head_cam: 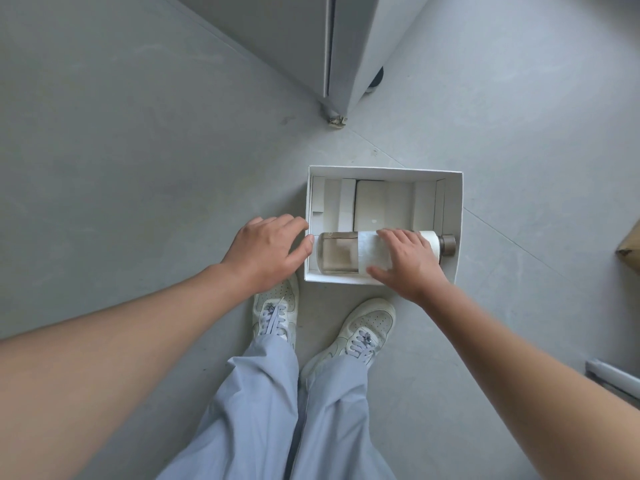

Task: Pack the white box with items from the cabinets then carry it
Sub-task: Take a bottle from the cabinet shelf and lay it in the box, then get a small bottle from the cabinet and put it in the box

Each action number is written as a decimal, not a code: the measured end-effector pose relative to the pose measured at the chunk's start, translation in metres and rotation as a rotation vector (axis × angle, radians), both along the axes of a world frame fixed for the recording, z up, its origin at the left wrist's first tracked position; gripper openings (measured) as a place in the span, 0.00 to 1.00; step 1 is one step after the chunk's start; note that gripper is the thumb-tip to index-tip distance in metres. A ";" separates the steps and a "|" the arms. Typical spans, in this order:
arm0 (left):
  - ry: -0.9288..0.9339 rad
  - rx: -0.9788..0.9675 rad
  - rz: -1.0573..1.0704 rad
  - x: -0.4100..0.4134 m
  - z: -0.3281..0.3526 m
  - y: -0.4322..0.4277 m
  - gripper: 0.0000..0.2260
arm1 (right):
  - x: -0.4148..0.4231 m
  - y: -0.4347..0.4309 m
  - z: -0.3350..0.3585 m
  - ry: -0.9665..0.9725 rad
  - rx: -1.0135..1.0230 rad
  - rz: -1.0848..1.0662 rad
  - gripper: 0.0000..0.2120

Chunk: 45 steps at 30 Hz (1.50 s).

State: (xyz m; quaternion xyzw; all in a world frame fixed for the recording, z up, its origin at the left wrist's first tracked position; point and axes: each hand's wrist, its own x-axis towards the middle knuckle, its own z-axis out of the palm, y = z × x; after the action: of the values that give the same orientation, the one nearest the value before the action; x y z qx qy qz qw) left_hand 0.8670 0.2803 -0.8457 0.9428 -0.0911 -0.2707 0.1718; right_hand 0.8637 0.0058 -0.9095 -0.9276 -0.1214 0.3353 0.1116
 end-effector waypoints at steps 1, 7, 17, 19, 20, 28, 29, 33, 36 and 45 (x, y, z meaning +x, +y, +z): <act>0.005 -0.003 -0.001 0.002 0.007 -0.001 0.23 | -0.001 0.000 0.008 0.022 0.016 -0.021 0.33; -0.008 0.002 -0.023 0.014 0.062 -0.006 0.17 | -0.008 0.001 0.079 0.094 0.129 -0.277 0.29; -0.059 -0.012 -0.120 0.041 0.229 -0.040 0.15 | -0.002 0.002 0.256 -0.058 0.308 -0.693 0.26; -0.092 -0.020 -0.151 0.047 0.273 -0.047 0.18 | 0.003 0.001 0.300 -0.111 0.346 -0.743 0.26; -0.114 -0.028 -0.163 0.051 0.297 -0.050 0.20 | 0.006 0.001 0.324 -0.133 0.364 -0.761 0.26; -0.334 -0.018 -0.150 0.082 0.496 -0.076 0.25 | 0.021 -0.014 0.536 -0.296 0.387 -0.718 0.29; -0.345 -0.025 -0.145 0.082 0.521 -0.078 0.25 | 0.019 -0.016 0.563 -0.329 0.388 -0.713 0.29; -0.370 -0.058 -0.191 0.071 0.613 -0.081 0.27 | 0.010 -0.018 0.665 -0.454 0.382 -0.676 0.29; -0.425 -0.114 -0.141 0.060 0.668 -0.071 0.27 | 0.004 -0.013 0.725 -0.535 0.414 -0.666 0.27; -0.677 -0.091 0.102 0.040 0.766 -0.056 0.23 | 0.041 0.005 0.801 -0.566 0.581 -0.427 0.26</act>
State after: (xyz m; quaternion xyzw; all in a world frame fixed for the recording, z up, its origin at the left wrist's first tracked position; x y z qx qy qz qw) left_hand 0.9067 0.2245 -0.0802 0.9739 -0.1078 0.0705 0.1870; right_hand 0.9045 0.0112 -0.1085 -0.9171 -0.0424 -0.0096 0.3963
